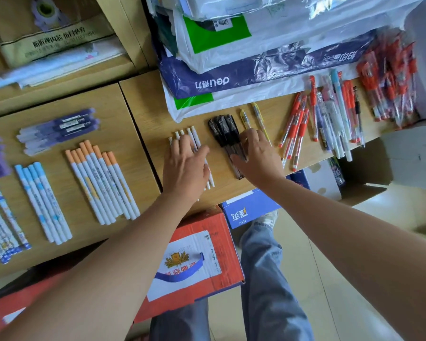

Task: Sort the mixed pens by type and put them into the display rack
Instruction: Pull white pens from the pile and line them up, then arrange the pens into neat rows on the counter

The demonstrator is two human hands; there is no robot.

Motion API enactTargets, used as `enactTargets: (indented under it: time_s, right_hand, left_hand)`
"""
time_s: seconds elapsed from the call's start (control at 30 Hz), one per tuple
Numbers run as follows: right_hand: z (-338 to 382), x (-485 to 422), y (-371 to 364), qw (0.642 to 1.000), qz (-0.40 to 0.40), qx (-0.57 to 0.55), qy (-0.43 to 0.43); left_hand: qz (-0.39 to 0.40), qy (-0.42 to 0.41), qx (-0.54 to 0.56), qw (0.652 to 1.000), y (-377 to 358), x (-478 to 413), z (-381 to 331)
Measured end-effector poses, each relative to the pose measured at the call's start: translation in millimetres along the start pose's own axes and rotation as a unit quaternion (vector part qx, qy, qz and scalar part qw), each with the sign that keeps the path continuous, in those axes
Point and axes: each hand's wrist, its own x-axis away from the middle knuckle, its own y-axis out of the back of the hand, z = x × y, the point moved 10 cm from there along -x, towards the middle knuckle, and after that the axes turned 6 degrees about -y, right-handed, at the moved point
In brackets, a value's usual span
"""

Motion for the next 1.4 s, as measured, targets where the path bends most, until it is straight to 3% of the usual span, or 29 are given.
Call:
enactTargets:
  time_s: [0.2,0.43,0.63,0.97,1.13,1.4]
  right_hand:
    - [-1.2,-7.8,2.5,0.999,0.024,-0.013,0.034]
    - [-2.7,-12.6,14.4,0.993,0.043,-0.045,0.102]
    - [-5.9,-17.3,19.8,0.986,0.065,-0.081,0.127]
    - [-71.7,-37.6,56.2,0.995,0.038,-0.049,0.081]
    - [-89.1,-34.3,51.0,0.991,0.05,0.023,0.125]
    - [-96.4,-41.0,53.0,0.975,0.042,0.032,0.215]
  left_hand:
    - [-0.022,0.052,0.022,0.998,2.1,6.6,5.5]
    - [-0.044,0.251,0.106,0.961,-3.1,18.6,22.6]
    - [-0.024,0.276,0.139,0.951,-11.1,15.6,15.5]
    - [-0.077,0.178,0.068,0.979,17.7,-17.5,-43.6]
    - [-0.057,0.099,0.096,0.989,5.2,-48.5,-97.6]
    - [0.006,0.072,0.09,0.993,-27.6,-73.6,-145.8]
